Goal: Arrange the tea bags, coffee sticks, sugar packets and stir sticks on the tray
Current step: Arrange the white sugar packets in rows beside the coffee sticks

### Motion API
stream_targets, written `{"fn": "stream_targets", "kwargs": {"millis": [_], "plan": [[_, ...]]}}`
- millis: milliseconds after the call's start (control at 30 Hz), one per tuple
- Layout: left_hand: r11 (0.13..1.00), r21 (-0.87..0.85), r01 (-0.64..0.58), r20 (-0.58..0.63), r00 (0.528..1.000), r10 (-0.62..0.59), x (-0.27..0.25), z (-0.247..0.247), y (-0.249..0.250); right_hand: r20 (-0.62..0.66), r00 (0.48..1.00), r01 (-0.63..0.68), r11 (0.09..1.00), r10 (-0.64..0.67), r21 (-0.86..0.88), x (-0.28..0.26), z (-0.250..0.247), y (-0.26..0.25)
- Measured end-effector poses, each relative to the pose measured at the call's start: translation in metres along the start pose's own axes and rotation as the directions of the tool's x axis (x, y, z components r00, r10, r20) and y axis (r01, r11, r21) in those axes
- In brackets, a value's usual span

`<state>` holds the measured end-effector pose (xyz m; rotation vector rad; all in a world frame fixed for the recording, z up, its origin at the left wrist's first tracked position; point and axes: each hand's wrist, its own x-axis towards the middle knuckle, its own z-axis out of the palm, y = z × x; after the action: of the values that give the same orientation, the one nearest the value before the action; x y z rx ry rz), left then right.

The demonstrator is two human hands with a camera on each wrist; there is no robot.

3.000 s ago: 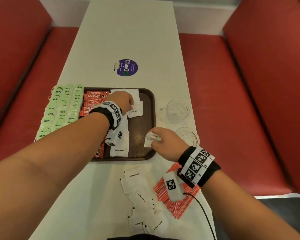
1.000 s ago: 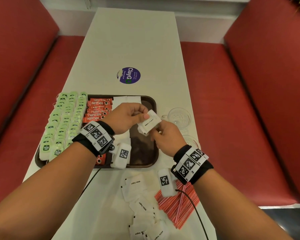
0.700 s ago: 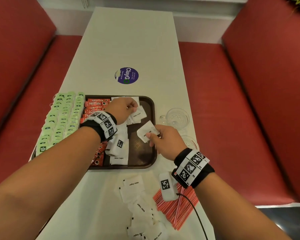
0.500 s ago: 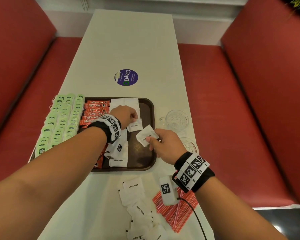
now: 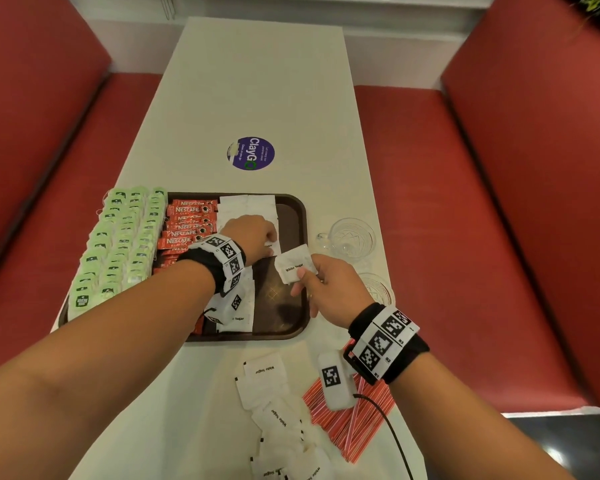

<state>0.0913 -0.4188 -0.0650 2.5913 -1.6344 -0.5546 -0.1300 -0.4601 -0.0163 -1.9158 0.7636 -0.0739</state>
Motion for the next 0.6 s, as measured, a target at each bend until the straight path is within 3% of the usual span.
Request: {"fn": "stream_targets", "kwargs": {"millis": [167,267,433,500,600], "plan": [[0.94,-0.324,-0.109,-0.107,0.991,0.078,-0.027,-0.03,0.015,-0.002,1.0,-0.023,0.999,0.023,0.034,0.002,0.002,0.0],[0.858,-0.489,-0.159,-0.07,0.987,0.143,-0.05,-0.048,0.023,-0.004,0.999,-0.039,0.997,0.039,0.066,0.003,0.003,-0.001],[0.881,-0.429,-0.201,0.019,0.973,0.232,-0.063,-0.047,0.02,-0.003,0.999,-0.044,0.995,0.044,0.087,0.005,0.006,0.0],[0.89,-0.42,-0.179,-0.038,0.983,0.18,-0.059,-0.042,0.012,-0.006,0.998,-0.056,0.993,0.057,0.099,0.003,0.008,0.0],[0.935,-0.35,-0.063,-0.159,0.987,0.007,-0.041,-0.032,-0.007,0.061,0.996,-0.061,0.998,0.061,0.003,-0.002,0.016,0.005]]}}
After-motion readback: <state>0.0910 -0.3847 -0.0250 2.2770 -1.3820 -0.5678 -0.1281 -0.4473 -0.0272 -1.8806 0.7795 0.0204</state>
